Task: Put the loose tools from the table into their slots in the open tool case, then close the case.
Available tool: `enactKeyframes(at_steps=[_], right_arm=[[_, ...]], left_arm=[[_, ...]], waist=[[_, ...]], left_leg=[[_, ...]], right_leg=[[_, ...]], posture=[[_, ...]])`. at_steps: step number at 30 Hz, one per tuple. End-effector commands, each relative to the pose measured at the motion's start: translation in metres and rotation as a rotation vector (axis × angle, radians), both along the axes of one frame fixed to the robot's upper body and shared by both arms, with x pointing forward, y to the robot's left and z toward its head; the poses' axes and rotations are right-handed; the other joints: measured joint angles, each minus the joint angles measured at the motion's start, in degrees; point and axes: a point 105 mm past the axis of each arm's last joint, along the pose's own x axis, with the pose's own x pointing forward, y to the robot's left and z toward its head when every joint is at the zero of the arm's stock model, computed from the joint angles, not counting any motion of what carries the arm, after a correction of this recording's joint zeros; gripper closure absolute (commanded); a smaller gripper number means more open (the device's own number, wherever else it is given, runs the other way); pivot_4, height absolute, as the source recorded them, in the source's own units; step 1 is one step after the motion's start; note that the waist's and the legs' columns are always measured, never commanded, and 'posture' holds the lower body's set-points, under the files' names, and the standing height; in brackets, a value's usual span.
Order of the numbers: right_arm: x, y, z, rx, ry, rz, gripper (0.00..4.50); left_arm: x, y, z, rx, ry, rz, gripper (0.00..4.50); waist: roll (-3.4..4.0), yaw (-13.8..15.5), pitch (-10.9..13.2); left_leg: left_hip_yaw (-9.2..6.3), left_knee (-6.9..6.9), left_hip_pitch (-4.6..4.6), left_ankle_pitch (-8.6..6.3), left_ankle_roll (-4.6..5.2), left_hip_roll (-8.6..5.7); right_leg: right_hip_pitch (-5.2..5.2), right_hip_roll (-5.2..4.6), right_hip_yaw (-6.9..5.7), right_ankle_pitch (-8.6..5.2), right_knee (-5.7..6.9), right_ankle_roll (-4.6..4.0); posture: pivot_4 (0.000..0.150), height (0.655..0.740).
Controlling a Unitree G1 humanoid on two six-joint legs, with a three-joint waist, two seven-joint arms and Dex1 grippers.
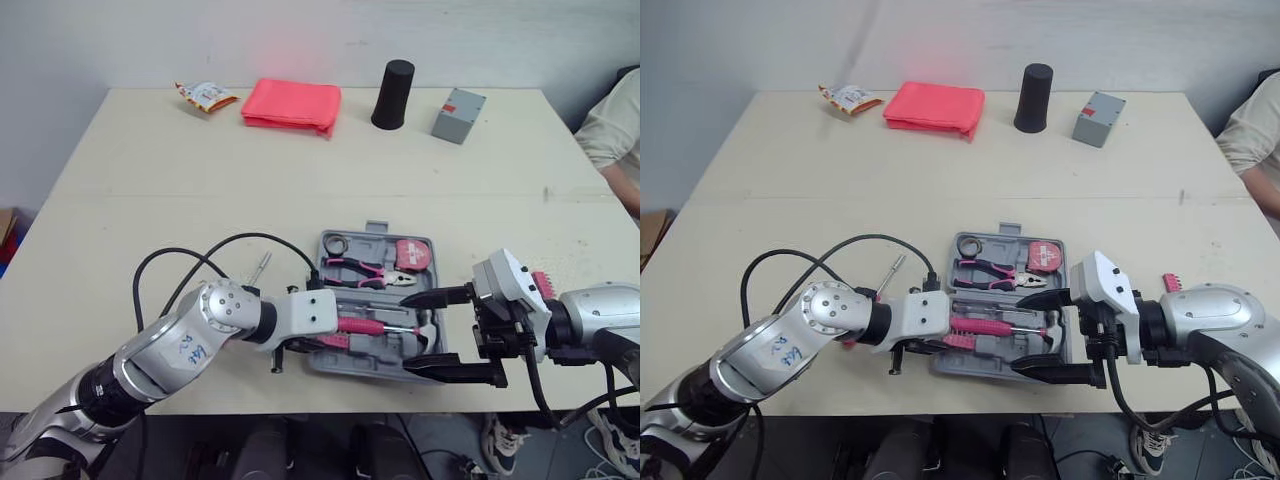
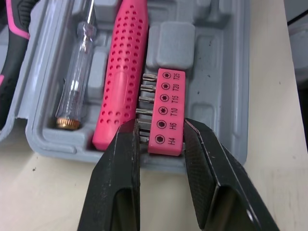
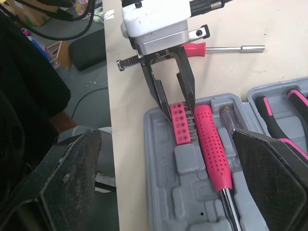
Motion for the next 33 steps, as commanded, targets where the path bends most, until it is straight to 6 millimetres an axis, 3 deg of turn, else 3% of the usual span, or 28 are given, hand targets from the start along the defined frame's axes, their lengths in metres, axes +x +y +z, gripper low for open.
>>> enactKeyframes(at_steps=[1,10,11,12,17,22,24,25,27,33], right_arm=[[-0.002,0.001,0.006,0.01,-0.038,0.009,0.0],[0.0,0.001,0.004,0.011,-0.036,-0.004,0.0],[0.0,0.001,0.004,0.011,-0.036,-0.005,0.0],[0.001,0.001,0.004,0.011,-0.036,-0.007,0.0],[0.002,-0.001,0.003,0.013,-0.038,-0.02,0.0],[0.005,-0.003,0.003,0.013,-0.043,-0.031,0.0],[0.006,-0.003,0.002,0.015,-0.045,-0.036,0.0],[0.007,-0.002,0.002,0.016,-0.045,-0.038,0.0],[0.009,-0.002,0.0,0.019,-0.044,-0.043,0.0],[0.011,-0.004,-0.006,0.008,-0.042,-0.056,0.0]], left_arm=[[-0.001,-0.004,0.0,0.005,-0.017,-0.008,3.84],[0.002,-0.003,-0.005,-0.006,0.017,0.037,3.84],[0.002,-0.003,-0.005,-0.008,0.024,0.038,2.83],[0.0,-0.003,-0.004,-0.014,0.036,0.036,2.54],[-0.008,0.008,0.014,-0.084,0.116,0.052,0.31],[-0.009,0.016,0.028,-0.198,0.101,-0.008,0.31],[-0.007,0.011,0.037,-0.331,0.086,-0.081,0.31],[-0.006,0.009,0.038,-0.379,0.089,-0.116,0.82],[-0.002,0.009,0.033,-0.417,0.079,-0.155,1.41],[0.01,0.003,0.015,-0.449,0.099,-0.15,4.3]], waist=[[0.0,0.0,0.0],[0.0,0.1,0.0],[0.0,0.1,0.0],[0.0,0.1,0.0],[0.0,0.0,0.0],[0.0,-0.1,0.0],[0.0,0.0,0.0],[0.0,0.2,0.0],[-0.01,0.2,0.0],[-0.01,0.0,0.0]], left_leg=[[0.0,0.01,0.0,0.0,0.0,0.0],[-0.05,0.41,-0.06,-0.07,0.12,0.01],[-0.06,0.43,-0.05,-0.08,0.13,0.01],[-0.06,0.43,-0.05,-0.08,0.13,0.01],[-0.08,0.46,-0.05,-0.08,0.13,0.02],[-0.08,0.44,-0.04,-0.07,0.1,0.04],[-0.07,0.47,-0.05,-0.07,0.1,0.03],[-0.07,0.48,-0.04,-0.07,0.11,0.01],[-0.08,0.54,-0.06,-0.09,0.14,-0.01],[-0.05,0.5,-0.04,-0.1,0.16,-0.01]], right_leg=[[0.0,0.0,0.0,0.0,0.01,0.0],[0.06,-0.02,0.0,0.0,0.18,0.0],[0.08,-0.03,0.0,0.0,0.18,0.0],[0.08,-0.03,0.0,0.0,0.2,0.0],[0.07,-0.03,0.0,0.0,0.26,0.0],[0.04,-0.03,0.0,-0.01,0.3,-0.02],[0.04,-0.03,0.0,-0.01,0.3,-0.01],[0.06,-0.07,0.0,-0.01,0.31,-0.01],[0.08,-0.09,-0.03,-0.01,0.3,-0.01],[0.05,-0.1,-0.03,-0.01,0.33,-0.01]], posture=[[0.15,0.7361],[0.15,0.7361],[0.15,0.7361],[0.15,0.7361],[0.15,0.7361],[0.15,0.7361],[0.15,0.7361],[0.15,0.7361],[0.15,0.7361],[0.15,0.7361]])
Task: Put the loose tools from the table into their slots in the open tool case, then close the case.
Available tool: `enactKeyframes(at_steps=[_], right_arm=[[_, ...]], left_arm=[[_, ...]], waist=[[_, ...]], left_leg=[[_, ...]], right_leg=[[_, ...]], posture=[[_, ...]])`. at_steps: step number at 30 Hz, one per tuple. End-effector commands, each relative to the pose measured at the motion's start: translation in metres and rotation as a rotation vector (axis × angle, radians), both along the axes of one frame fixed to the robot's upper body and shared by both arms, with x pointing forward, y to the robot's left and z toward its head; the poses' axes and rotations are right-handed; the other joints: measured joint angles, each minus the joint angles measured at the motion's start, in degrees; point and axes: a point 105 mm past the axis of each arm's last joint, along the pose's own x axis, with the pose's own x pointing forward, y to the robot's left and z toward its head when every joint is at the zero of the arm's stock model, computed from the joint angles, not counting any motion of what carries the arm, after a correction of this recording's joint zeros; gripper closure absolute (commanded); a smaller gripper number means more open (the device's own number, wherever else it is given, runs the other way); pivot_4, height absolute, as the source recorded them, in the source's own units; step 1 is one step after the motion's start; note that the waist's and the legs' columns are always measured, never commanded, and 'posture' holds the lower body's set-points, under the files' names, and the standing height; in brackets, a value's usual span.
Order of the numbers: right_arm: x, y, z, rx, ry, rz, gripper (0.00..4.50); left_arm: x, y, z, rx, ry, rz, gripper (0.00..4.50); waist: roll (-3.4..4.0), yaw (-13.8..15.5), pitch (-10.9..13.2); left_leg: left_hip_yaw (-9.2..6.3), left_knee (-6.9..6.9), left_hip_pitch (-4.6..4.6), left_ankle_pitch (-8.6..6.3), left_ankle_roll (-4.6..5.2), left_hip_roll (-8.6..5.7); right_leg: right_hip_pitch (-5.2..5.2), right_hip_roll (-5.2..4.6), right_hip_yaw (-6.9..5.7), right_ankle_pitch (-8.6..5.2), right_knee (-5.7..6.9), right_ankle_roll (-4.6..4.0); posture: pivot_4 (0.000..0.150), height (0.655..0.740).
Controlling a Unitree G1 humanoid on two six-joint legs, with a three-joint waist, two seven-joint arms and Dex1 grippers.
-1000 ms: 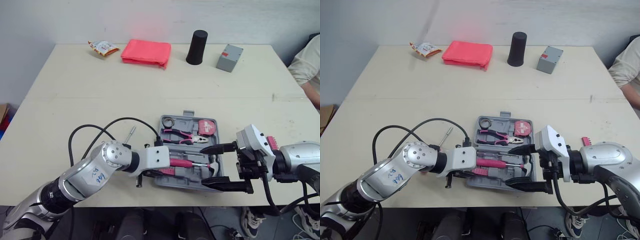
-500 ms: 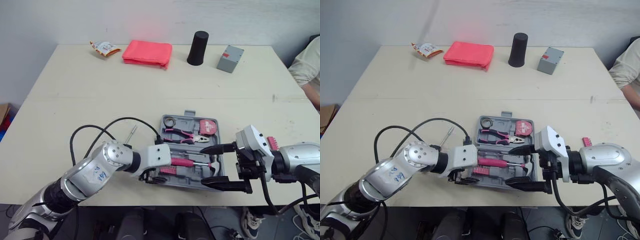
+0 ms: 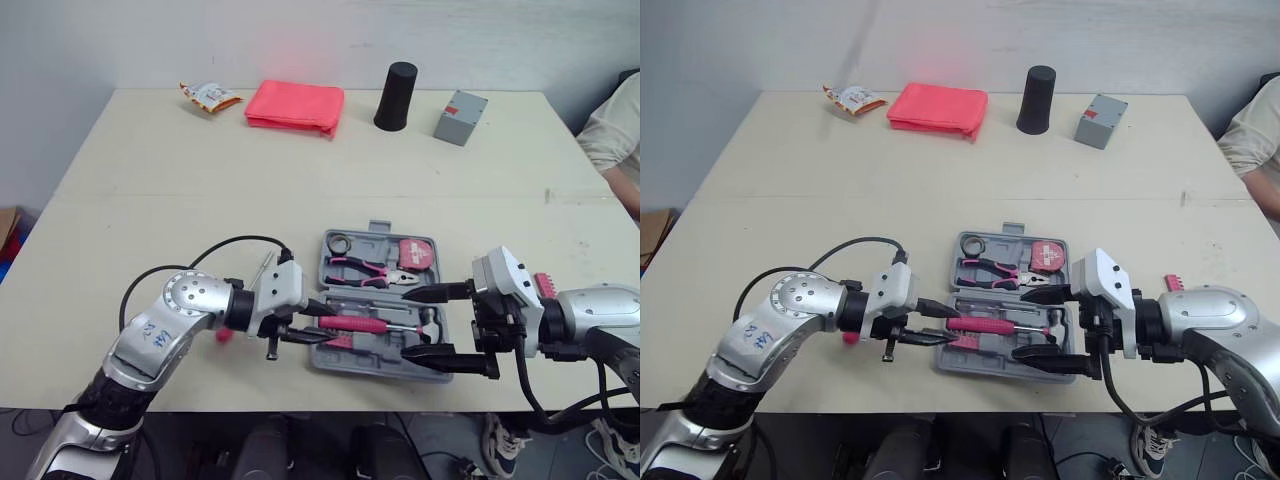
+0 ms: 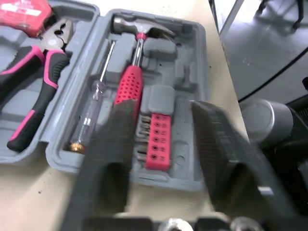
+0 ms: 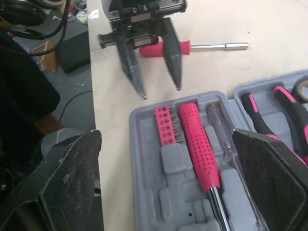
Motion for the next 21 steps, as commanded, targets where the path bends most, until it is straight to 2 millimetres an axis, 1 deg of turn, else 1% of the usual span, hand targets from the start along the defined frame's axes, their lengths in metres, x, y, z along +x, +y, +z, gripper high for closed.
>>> enactKeyframes(at_steps=[1,7,10,13,15,17,21], right_arm=[[-0.002,0.0,0.003,0.0,-0.032,0.011,0.0],[0.002,-0.005,0.003,-0.013,-0.042,-0.011,0.0],[0.003,-0.006,0.001,-0.016,-0.041,-0.024,0.0],[0.003,-0.006,0.002,-0.012,-0.043,-0.024,0.0],[0.002,-0.005,0.003,-0.003,-0.042,-0.027,0.0],[0.002,-0.006,0.001,-0.007,-0.043,-0.031,0.0],[0.001,-0.009,-0.002,-0.017,-0.04,-0.04,0.0]], left_arm=[[0.003,-0.004,-0.008,0.002,-0.025,-0.02,4.41],[0.003,-0.006,-0.02,0.007,-0.008,-0.042,4.41],[0.005,-0.003,-0.03,0.051,-0.008,-0.043,4.41],[0.007,0.001,-0.046,0.13,-0.019,-0.046,4.41],[0.009,0.008,-0.065,0.249,-0.025,-0.034,4.41],[0.016,0.014,-0.078,0.32,-0.051,0.013,4.41],[0.004,0.012,-0.083,0.326,-0.03,-0.06,4.41]], waist=[[0.0,0.0,0.0],[0.0,0.0,0.0],[0.0,0.0,0.0],[0.01,0.0,0.0],[-0.01,0.0,0.0],[0.03,0.0,-0.1],[0.01,-0.1,-0.4]], left_leg=[[0.0,0.0,0.0,0.0,0.0,0.0],[0.01,0.0,0.01,-0.01,0.01,0.0],[0.01,0.0,0.0,-0.01,0.02,0.01],[0.01,0.01,0.01,-0.01,0.02,0.01],[0.0,0.01,0.03,-0.01,0.02,0.0],[0.0,0.0,0.08,-0.02,0.03,0.0],[0.0,-0.03,0.15,-0.03,0.04,0.03]], right_leg=[[0.0,0.0,0.0,0.0,0.0,0.0],[-0.01,0.0,0.0,0.0,0.03,0.01],[-0.02,0.0,0.0,0.0,0.03,0.01],[-0.02,0.0,0.0,0.0,0.03,0.01],[0.02,-0.01,0.0,0.0,0.03,0.01],[0.06,-0.01,0.0,0.0,0.03,0.01],[0.11,0.0,0.0,0.0,0.02,0.0]], posture=[[0.15,0.7361],[0.15,0.7361],[0.15,0.7361],[0.15,0.7361],[0.15,0.7361],[0.15,0.7361],[0.15,0.7361]])
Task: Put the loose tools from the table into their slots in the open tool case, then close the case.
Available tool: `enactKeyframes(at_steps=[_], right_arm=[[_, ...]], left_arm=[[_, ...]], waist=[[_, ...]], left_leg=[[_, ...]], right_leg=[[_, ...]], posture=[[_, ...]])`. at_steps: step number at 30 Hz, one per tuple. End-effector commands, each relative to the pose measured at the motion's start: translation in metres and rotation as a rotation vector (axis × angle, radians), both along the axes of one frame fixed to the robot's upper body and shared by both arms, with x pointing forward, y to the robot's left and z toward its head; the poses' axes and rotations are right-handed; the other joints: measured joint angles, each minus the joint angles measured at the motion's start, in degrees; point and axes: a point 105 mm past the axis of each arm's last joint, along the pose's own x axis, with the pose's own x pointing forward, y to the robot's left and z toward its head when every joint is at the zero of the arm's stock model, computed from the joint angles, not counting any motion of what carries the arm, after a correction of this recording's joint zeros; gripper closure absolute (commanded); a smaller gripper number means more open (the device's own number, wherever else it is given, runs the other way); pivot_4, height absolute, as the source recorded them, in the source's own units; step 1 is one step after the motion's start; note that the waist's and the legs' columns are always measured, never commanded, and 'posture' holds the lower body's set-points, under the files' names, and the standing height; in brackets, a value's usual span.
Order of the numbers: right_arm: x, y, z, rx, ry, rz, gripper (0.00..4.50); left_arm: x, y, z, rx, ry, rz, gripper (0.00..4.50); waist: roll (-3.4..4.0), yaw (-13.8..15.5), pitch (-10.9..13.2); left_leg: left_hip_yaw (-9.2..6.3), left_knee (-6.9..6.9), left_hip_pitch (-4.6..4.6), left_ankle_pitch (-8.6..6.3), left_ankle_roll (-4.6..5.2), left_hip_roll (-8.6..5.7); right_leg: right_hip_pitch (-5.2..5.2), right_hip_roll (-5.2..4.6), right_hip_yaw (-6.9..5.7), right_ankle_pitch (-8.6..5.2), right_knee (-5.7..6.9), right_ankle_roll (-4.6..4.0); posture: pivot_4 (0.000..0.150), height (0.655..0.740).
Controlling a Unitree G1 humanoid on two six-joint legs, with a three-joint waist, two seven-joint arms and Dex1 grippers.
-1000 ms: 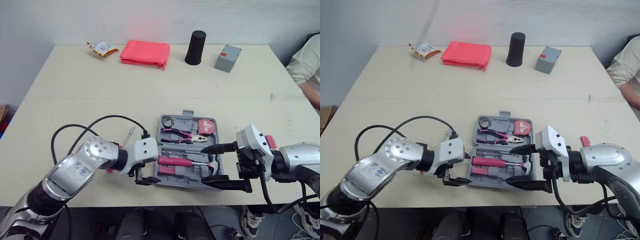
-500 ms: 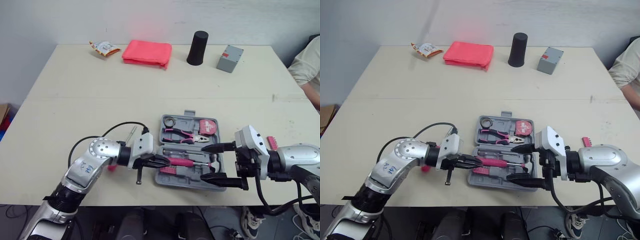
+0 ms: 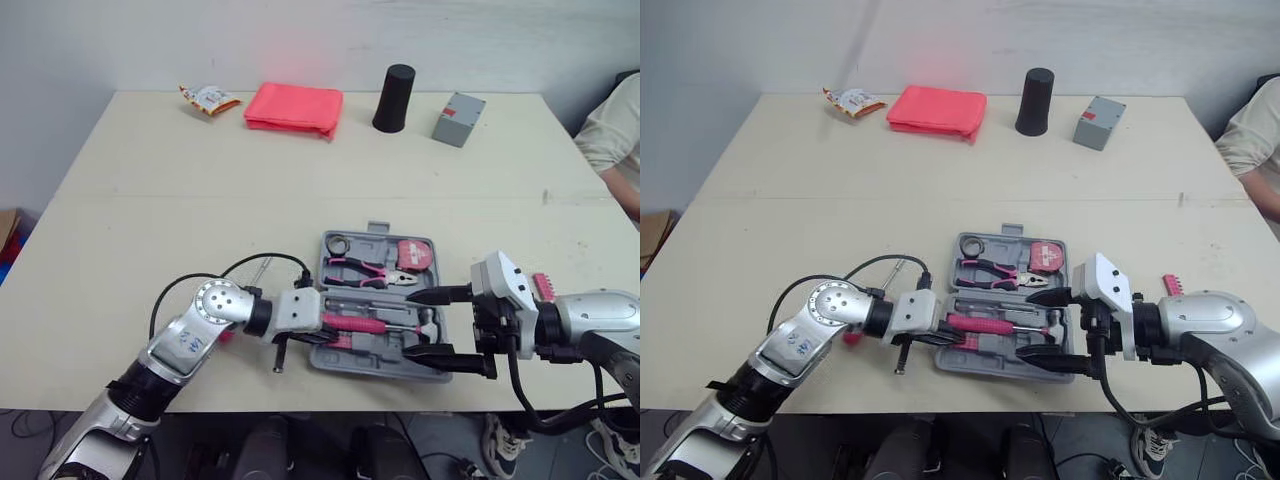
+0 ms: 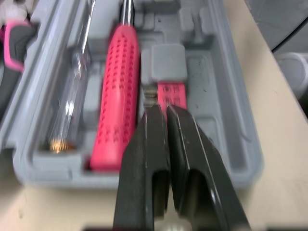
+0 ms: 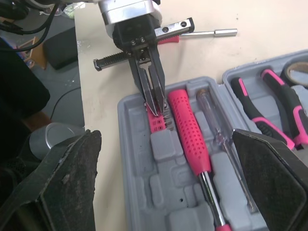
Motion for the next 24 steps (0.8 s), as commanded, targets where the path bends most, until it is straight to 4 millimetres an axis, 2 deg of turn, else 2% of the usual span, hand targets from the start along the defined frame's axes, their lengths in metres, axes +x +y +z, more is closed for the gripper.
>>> enactKeyframes(at_steps=[1,3,7,11,14,18,21,22,24], right_arm=[[0.0,-0.002,0.009,0.002,-0.053,0.001,0.0],[0.001,-0.003,0.009,0.001,-0.055,-0.004,0.0],[0.004,-0.005,0.01,0.001,-0.067,-0.013,0.0],[0.006,-0.008,0.01,0.004,-0.08,-0.043,0.0],[0.011,-0.022,0.01,0.012,-0.102,-0.133,0.0],[0.016,-0.049,0.01,0.037,-0.136,-0.308,0.0],[0.008,-0.091,0.005,0.034,-0.133,-0.506,0.0],[0.006,-0.1,0.004,0.029,-0.132,-0.546,0.0],[0.0,-0.129,0.001,0.009,-0.137,-0.66,0.0]], left_arm=[[-0.008,0.018,-0.039,0.15,0.084,0.018,4.41],[-0.007,0.02,-0.043,0.184,0.064,0.009,4.41],[0.004,0.017,-0.031,0.126,0.051,0.067,4.41],[-0.003,0.02,0.003,-0.085,0.074,0.07,4.41],[-0.005,0.047,0.032,-0.265,0.137,0.213,4.41],[-0.009,0.085,0.056,-0.42,0.219,0.442,3.18],[-0.007,0.138,0.067,-0.545,0.16,0.77,1.85],[-0.008,0.148,0.068,-0.561,0.148,0.833,1.44],[-0.017,0.184,0.064,-0.559,0.112,0.993,0.61]], waist=[[0.0,-0.1,0.0],[-0.01,-0.1,-0.1],[-0.01,-0.1,-0.3],[-0.01,-0.7,-0.3],[-0.02,-1.4,-0.3],[-0.03,-1.4,-0.2],[-0.04,-1.0,-0.2],[-0.04,-1.0,-0.2],[-0.06,-1.0,-0.2]], left_leg=[[0.0,0.0,0.02,0.0,0.0,0.0],[0.0,0.0,0.02,-0.02,0.03,0.02],[-0.02,-0.01,0.03,-0.03,0.03,0.02],[-0.03,-0.02,0.03,-0.05,0.05,0.04],[-0.07,-0.12,-0.04,-0.01,-0.05,0.07],[-0.18,-0.08,-0.09,0.01,-0.09,0.07],[-0.28,-0.07,-0.05,-0.06,-0.03,-0.01],[-0.29,-0.08,-0.09,-0.1,-0.01,-0.03],[-0.3,-0.05,-0.05,-0.12,-0.01,-0.03]], right_leg=[[0.01,0.0,0.0,0.0,0.0,0.0],[0.01,0.0,0.01,0.0,0.0,0.0],[0.03,0.0,0.01,0.0,-0.01,-0.01],[0.02,-0.01,0.01,0.0,-0.02,-0.01],[-0.07,-0.01,-0.02,-0.03,0.0,-0.06],[-0.07,-0.01,-0.1,-0.04,0.03,-0.06],[0.07,-0.08,-0.11,-0.03,-0.03,-0.04],[0.08,-0.09,-0.12,-0.03,-0.15,-0.02],[0.17,-0.09,-0.16,-0.02,-0.17,-0.01]], posture=[[0.15,0.7361],[0.15,0.7361],[0.15,0.7361],[0.15,0.7361],[0.15,0.7361],[0.15,0.7361],[0.15,0.7361],[0.15,0.7361],[0.15,0.7361]])
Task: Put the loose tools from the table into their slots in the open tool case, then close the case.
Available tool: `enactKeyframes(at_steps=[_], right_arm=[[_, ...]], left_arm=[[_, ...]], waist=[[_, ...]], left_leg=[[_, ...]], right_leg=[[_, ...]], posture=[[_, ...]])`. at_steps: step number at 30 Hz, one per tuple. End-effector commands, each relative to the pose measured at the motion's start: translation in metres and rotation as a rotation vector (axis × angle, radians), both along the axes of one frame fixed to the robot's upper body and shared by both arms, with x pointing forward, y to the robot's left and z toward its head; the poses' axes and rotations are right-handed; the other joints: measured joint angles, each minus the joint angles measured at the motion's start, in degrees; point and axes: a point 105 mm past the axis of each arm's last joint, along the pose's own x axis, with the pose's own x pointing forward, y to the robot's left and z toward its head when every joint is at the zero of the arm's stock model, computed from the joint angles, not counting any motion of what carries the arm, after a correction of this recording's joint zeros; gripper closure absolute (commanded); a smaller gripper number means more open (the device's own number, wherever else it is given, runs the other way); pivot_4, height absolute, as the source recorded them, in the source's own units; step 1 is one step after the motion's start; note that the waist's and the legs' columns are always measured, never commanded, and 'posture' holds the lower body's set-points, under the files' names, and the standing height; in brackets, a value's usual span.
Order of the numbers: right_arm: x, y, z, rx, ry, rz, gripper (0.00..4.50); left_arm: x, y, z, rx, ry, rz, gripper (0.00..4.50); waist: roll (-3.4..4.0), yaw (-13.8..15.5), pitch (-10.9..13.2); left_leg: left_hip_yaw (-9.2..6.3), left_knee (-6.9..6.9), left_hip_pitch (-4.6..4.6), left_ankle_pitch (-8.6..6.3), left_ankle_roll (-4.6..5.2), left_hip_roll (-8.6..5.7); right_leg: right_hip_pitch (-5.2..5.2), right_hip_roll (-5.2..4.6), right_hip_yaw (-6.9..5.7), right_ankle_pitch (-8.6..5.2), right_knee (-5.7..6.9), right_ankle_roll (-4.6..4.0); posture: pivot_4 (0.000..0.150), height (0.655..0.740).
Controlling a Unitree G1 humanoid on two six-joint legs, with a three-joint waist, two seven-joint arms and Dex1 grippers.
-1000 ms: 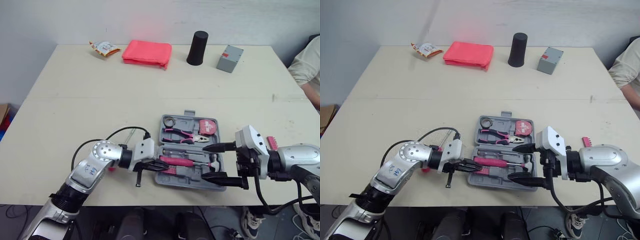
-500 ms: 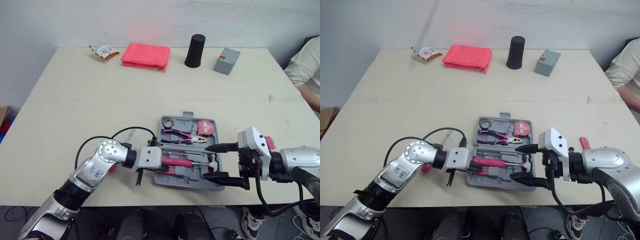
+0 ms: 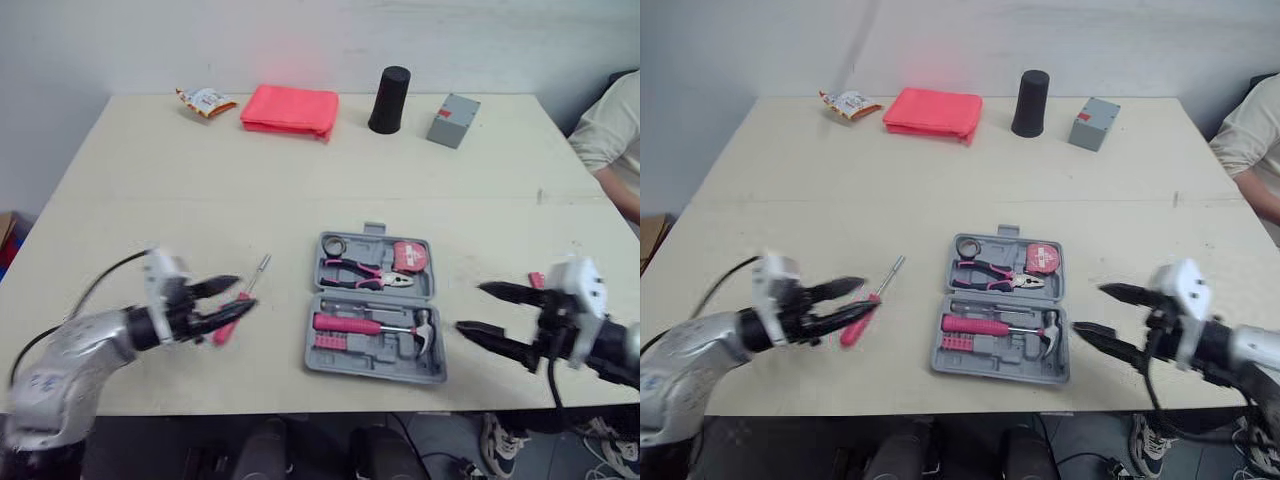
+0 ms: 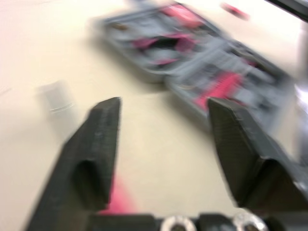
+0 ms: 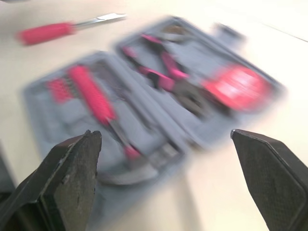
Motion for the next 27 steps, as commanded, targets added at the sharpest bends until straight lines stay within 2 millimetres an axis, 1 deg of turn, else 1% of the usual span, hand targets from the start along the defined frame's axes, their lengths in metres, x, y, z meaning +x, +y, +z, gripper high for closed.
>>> enactKeyframes(at_steps=[1,2,3,4,6,7,11,14,16,18,21,25,27], right_arm=[[-0.008,-0.049,0.011,-0.03,-0.067,-0.2,0.0],[-0.011,-0.064,0.01,-0.026,-0.069,-0.26,0.0],[-0.013,-0.072,0.009,-0.022,-0.071,-0.292,0.0],[-0.014,-0.087,0.006,-0.021,-0.082,-0.361,0.0],[-0.015,-0.107,-0.001,-0.019,-0.087,-0.445,0.0],[-0.016,-0.113,-0.004,-0.014,-0.084,-0.472,0.0],[-0.018,-0.128,-0.012,-0.014,-0.08,-0.534,0.0],[-0.016,-0.129,-0.015,-0.009,-0.083,-0.549,0.0],[-0.014,-0.126,-0.016,-0.004,-0.089,-0.549,0.0],[-0.009,-0.121,-0.016,0.008,-0.103,-0.549,0.0],[0.003,-0.11,-0.013,0.057,-0.144,-0.578,0.0],[0.021,-0.091,-0.017,0.096,-0.179,-0.594,0.0],[0.031,-0.089,-0.019,0.115,-0.196,-0.631,0.0]], left_arm=[[-0.015,0.057,0.01,0.023,-0.037,0.269,0.19],[-0.02,0.074,0.008,0.029,-0.031,0.345,0.08],[-0.023,0.083,0.007,0.031,-0.027,0.388,0.08],[-0.025,0.094,0.003,0.033,-0.017,0.446,0.08],[-0.026,0.106,-0.001,0.048,-0.012,0.513,0.08],[-0.025,0.111,-0.003,0.058,-0.01,0.546,0.08],[-0.023,0.117,-0.005,0.087,-0.03,0.557,0.08],[-0.024,0.112,-0.004,0.085,-0.029,0.518,0.08],[-0.022,0.104,-0.003,0.084,-0.037,0.48,0.08],[-0.017,0.089,0.003,0.067,-0.059,0.425,0.08],[-0.006,0.05,0.023,0.06,-0.119,0.259,0.08],[0.006,0.001,0.054,0.032,-0.192,0.02,0.08],[0.012,-0.019,0.067,0.019,-0.229,-0.064,0.08]], waist=[[0.0,-0.1,0.0],[0.0,-0.1,0.0],[0.0,-0.1,0.0],[0.0,-0.2,0.0],[0.0,-0.1,0.0],[0.01,0.0,0.0],[0.02,-0.2,0.0],[0.03,-0.4,0.0],[0.03,-0.4,0.0],[0.04,-0.5,0.0],[0.04,-0.4,0.0],[0.05,-0.2,0.0],[0.06,-0.2,0.0]], left_leg=[[0.01,-0.05,-0.03,-0.02,0.04,0.0],[0.01,-0.06,0.04,-0.08,0.12,0.0],[0.01,-0.06,0.05,-0.17,0.19,0.01],[0.01,-0.1,0.05,-0.19,0.18,0.02],[0.01,-0.12,0.1,-0.25,0.11,0.03],[0.0,-0.13,0.09,-0.41,-0.15,0.03],[0.02,-0.16,0.07,-0.48,-0.22,0.03],[0.07,-0.28,0.06,-0.47,-0.23,0.04],[0.09,-0.4,0.06,-0.42,-0.27,0.04],[0.17,-0.54,0.08,-0.35,-0.29,0.04],[0.2,-0.64,0.08,-0.21,-0.37,0.03],[0.18,-0.69,0.07,0.08,-0.49,0.01],[0.22,-0.78,0.09,0.26,-0.45,-0.04]], right_leg=[[-0.01,0.0,0.0,0.02,-0.12,0.04],[0.05,0.01,0.0,0.02,-0.13,0.04],[0.06,0.02,0.0,0.02,-0.15,0.03],[0.06,0.04,-0.01,0.01,-0.22,0.02],[0.08,0.04,0.0,0.0,-0.25,0.0],[0.09,0.03,0.0,0.0,-0.27,0.0],[0.04,0.02,0.03,-0.01,-0.31,-0.02],[-0.04,0.02,0.05,-0.02,-0.33,-0.04],[-0.09,0.02,0.06,-0.02,-0.33,-0.05],[-0.15,0.02,0.12,-0.02,-0.32,-0.05],[-0.22,0.02,0.14,-0.01,-0.26,-0.04],[-0.27,0.03,0.13,-0.01,-0.16,-0.03],[-0.28,0.04,0.14,0.0,-0.18,-0.02]], posture=[[0.15,0.7361],[0.15,0.7361],[0.15,0.7361],[0.15,0.7361],[0.15,0.7361],[0.15,0.7361],[0.15,0.7361],[0.15,0.7361],[0.15,0.7361],[0.15,0.7361],[0.15,0.7361],[0.15,0.7361],[0.15,0.7361]])
